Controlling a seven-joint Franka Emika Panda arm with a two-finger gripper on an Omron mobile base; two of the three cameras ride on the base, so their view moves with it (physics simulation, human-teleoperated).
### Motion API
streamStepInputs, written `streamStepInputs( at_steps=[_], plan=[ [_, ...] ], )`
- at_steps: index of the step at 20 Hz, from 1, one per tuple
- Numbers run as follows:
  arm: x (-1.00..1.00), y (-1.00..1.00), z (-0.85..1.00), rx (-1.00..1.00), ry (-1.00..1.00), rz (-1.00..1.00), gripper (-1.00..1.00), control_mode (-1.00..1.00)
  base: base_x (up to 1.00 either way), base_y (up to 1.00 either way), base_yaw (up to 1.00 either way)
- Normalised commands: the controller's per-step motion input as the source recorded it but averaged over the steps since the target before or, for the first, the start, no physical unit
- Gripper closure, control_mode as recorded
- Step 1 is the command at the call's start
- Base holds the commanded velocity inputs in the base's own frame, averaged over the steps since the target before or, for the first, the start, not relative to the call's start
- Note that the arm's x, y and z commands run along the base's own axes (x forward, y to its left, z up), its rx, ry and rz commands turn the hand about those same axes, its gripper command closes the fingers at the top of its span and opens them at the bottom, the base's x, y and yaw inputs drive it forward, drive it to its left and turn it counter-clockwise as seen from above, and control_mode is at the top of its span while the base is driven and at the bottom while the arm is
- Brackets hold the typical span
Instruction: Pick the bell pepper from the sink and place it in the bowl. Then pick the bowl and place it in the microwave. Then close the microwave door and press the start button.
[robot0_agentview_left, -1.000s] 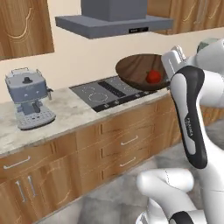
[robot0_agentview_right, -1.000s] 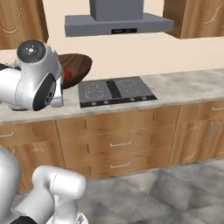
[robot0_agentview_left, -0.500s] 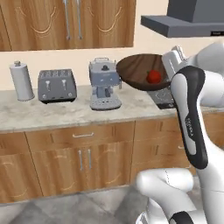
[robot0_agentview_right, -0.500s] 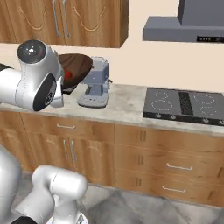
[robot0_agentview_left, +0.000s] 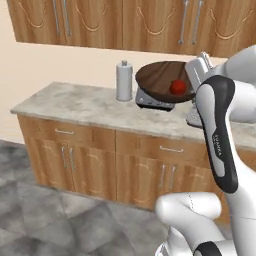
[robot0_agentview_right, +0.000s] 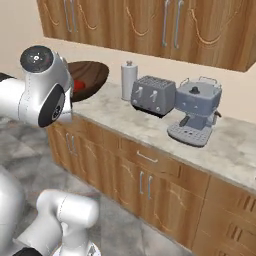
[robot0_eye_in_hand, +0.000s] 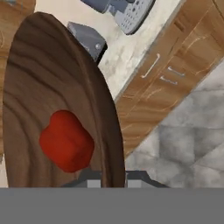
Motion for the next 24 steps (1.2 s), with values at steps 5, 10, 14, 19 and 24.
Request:
streamStepInputs(
  at_steps=[5, 10, 14, 19, 24],
  plan=[
    [0.0, 0.0, 0.0, 0.0, 0.0, 0.0, 1.0, 1.0, 0.62, 0.45, 0.67],
    [0.0, 0.0, 0.0, 0.0, 0.0, 0.0, 1.0, 1.0, 0.8, 0.69, 0.55],
    [0.0, 0.0, 0.0, 0.0, 0.0, 0.0, 1.0, 1.0, 0.98, 0.81, 0.46],
    [0.0, 0.0, 0.0, 0.0, 0.0, 0.0, 1.0, 1.0, 0.89, 0.87, 0.47],
    [0.0, 0.0, 0.0, 0.0, 0.0, 0.0, 1.0, 1.0, 0.59, 1.0, 0.45]
  ],
)
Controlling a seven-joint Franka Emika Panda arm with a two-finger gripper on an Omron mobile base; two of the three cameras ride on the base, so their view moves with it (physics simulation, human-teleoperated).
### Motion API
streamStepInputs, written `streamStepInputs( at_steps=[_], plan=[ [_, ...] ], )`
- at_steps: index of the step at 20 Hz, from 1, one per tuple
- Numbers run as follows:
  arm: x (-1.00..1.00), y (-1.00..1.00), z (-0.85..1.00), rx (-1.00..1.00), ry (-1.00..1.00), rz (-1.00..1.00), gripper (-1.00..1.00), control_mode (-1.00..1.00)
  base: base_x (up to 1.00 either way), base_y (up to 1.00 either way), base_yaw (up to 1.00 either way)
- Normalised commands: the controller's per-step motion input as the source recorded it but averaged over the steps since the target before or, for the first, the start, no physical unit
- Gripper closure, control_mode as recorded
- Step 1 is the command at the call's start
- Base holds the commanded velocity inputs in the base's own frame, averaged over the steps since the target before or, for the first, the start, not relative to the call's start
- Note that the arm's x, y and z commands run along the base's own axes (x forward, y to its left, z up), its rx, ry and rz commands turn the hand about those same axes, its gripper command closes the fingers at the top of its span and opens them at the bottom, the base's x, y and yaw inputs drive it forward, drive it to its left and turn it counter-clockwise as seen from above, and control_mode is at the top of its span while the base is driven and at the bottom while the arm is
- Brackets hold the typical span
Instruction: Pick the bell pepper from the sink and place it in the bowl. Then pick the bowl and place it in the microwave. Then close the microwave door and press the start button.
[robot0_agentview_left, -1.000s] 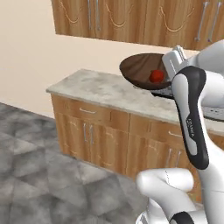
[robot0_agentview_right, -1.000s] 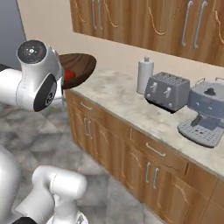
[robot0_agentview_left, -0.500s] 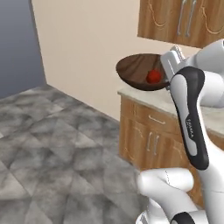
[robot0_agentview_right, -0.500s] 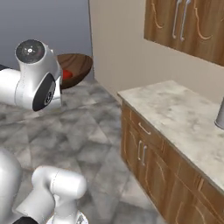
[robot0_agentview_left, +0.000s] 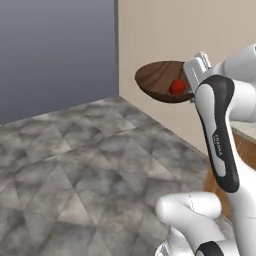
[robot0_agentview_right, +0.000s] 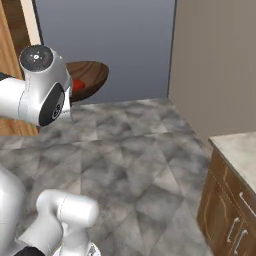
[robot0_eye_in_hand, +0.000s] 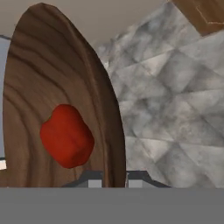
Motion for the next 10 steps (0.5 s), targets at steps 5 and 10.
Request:
streamStepInputs(
  at_steps=[5, 10],
  plan=[
    [0.0, 0.0, 0.0, 0.0, 0.0, 0.0, 1.0, 1.0, 0.74, 1.0, 0.35],
    [0.0, 0.0, 0.0, 0.0, 0.0, 0.0, 1.0, 1.0, 1.0, 1.0, 0.27]
  ],
)
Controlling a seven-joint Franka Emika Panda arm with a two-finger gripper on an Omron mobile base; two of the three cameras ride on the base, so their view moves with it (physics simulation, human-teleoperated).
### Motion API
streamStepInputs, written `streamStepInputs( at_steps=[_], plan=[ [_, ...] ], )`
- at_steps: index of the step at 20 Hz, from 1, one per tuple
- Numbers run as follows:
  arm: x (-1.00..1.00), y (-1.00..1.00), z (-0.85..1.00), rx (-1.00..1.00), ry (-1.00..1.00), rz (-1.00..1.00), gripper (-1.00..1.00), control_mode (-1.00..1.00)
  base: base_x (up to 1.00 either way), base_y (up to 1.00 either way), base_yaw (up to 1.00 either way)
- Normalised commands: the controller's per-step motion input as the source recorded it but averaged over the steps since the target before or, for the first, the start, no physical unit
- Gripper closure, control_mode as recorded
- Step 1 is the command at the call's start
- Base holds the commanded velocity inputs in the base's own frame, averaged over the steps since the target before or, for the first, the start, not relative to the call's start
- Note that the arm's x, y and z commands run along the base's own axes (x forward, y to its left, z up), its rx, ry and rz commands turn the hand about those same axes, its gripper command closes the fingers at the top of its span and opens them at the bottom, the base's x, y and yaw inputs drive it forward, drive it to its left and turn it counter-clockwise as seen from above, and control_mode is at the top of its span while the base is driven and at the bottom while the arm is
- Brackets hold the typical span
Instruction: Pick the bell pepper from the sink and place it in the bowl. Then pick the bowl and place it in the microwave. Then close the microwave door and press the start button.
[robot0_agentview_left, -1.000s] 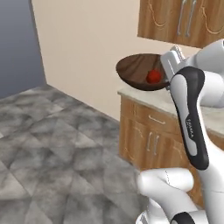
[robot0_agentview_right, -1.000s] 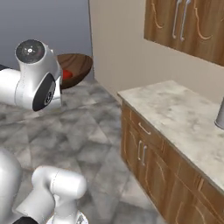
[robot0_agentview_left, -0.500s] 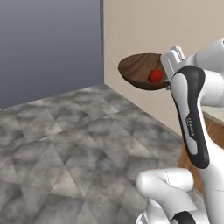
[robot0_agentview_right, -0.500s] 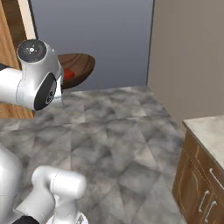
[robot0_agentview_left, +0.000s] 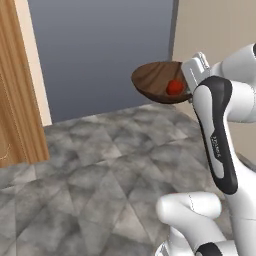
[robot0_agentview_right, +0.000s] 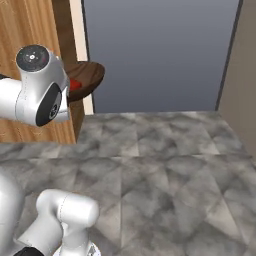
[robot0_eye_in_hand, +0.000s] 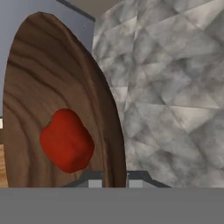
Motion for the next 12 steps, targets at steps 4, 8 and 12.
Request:
streamStepInputs(
  at_steps=[4, 8, 12],
  plan=[
    [0.0, 0.0, 0.0, 0.0, 0.0, 0.0, 1.0, 1.0, 1.0, 0.88, 0.26],
    [0.0, 0.0, 0.0, 0.0, 0.0, 0.0, 1.0, 1.0, 1.0, 0.65, 0.26],
    [0.0, 0.0, 0.0, 0.0, 0.0, 0.0, 1.0, 1.0, 1.0, 0.45, 0.25]
  ],
)
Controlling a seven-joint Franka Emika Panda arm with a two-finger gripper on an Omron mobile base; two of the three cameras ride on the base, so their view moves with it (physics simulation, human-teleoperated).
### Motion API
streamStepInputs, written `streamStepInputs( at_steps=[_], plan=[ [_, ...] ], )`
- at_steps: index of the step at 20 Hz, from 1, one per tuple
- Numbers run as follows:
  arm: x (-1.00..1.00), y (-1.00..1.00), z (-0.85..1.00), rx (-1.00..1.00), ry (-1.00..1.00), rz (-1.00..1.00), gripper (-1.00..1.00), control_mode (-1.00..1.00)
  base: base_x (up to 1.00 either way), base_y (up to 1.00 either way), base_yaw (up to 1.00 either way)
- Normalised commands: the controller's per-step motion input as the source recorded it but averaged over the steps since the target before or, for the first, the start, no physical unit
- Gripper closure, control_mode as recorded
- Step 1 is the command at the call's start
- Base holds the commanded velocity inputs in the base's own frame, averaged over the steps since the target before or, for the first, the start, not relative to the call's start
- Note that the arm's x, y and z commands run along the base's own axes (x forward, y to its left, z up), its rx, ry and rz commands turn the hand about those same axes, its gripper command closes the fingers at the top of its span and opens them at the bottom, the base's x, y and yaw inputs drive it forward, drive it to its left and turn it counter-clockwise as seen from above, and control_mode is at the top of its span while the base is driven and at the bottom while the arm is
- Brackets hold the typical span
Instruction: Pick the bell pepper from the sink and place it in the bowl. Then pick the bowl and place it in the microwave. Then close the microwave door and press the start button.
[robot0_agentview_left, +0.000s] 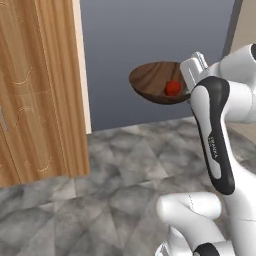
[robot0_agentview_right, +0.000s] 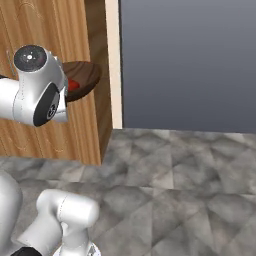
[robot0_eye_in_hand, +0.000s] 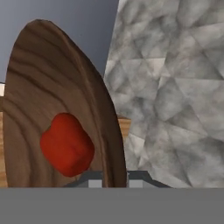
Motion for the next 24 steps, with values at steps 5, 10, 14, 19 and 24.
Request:
streamStepInputs(
  at_steps=[5, 10, 14, 19, 24],
  plan=[
    [0.0, 0.0, 0.0, 0.0, 0.0, 0.0, 1.0, 1.0, 1.0, 0.43, 0.22],
    [0.0, 0.0, 0.0, 0.0, 0.0, 0.0, 1.0, 1.0, 1.0, 0.66, 0.18],
    [0.0, 0.0, 0.0, 0.0, 0.0, 0.0, 1.0, 1.0, 0.73, 1.0, 0.1],
    [0.0, 0.0, 0.0, 0.0, 0.0, 0.0, 1.0, 1.0, 0.12, 1.0, 0.04],
    [0.0, 0.0, 0.0, 0.0, 0.0, 0.0, 1.0, 1.0, 0.04, 1.0, 0.02]
  ],
)
